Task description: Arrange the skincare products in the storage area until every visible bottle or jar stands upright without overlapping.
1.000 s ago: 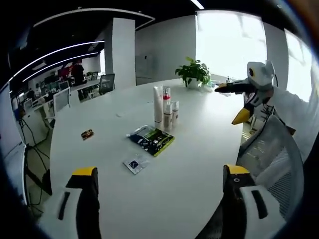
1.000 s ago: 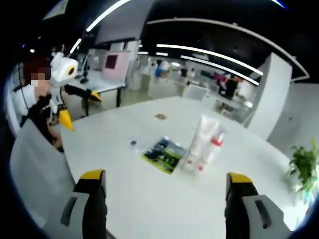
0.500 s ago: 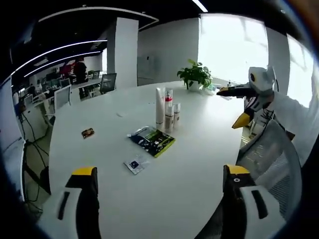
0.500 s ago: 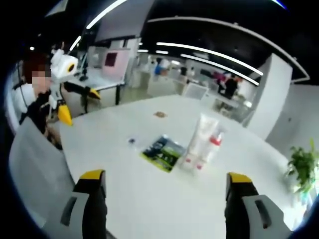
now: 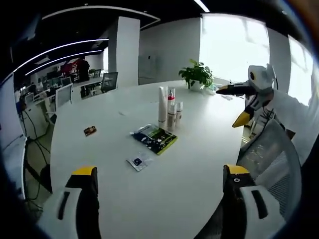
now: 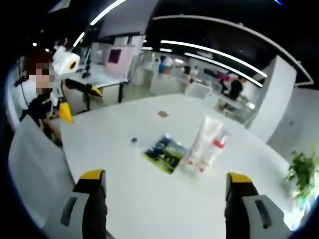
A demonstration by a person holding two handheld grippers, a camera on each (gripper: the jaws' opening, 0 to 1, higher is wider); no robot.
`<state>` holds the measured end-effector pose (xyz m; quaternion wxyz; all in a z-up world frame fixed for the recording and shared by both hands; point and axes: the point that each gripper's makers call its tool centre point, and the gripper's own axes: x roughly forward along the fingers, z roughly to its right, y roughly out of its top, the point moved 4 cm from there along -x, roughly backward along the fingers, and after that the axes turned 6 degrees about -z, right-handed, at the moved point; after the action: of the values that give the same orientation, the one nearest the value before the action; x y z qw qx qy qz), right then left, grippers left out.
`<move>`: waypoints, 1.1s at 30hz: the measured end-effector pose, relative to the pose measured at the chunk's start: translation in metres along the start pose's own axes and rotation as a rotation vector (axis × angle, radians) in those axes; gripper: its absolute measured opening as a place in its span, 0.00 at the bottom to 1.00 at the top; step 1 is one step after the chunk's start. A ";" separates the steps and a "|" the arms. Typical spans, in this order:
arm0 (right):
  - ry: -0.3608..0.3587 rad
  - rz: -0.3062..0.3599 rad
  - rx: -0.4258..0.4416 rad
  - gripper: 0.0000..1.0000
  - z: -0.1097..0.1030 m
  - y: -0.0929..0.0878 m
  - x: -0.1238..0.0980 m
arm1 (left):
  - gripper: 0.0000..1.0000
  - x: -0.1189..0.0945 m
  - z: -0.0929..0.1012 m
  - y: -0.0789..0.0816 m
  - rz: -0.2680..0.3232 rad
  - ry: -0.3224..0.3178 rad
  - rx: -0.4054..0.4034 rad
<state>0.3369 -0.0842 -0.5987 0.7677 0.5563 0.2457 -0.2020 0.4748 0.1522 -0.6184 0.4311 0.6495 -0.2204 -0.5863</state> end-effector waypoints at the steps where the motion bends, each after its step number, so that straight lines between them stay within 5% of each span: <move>1: 0.001 0.000 -0.004 0.99 0.000 0.002 0.001 | 0.99 0.000 0.000 0.000 0.001 0.001 0.000; 33: 0.062 0.023 -0.129 0.99 -0.010 0.053 0.038 | 0.99 0.000 -0.038 -0.011 -0.020 0.011 -0.027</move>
<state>0.3972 -0.0604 -0.5841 0.7962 0.5146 0.2754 -0.1594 0.5089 0.1697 -0.6301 0.4350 0.6490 -0.2036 -0.5901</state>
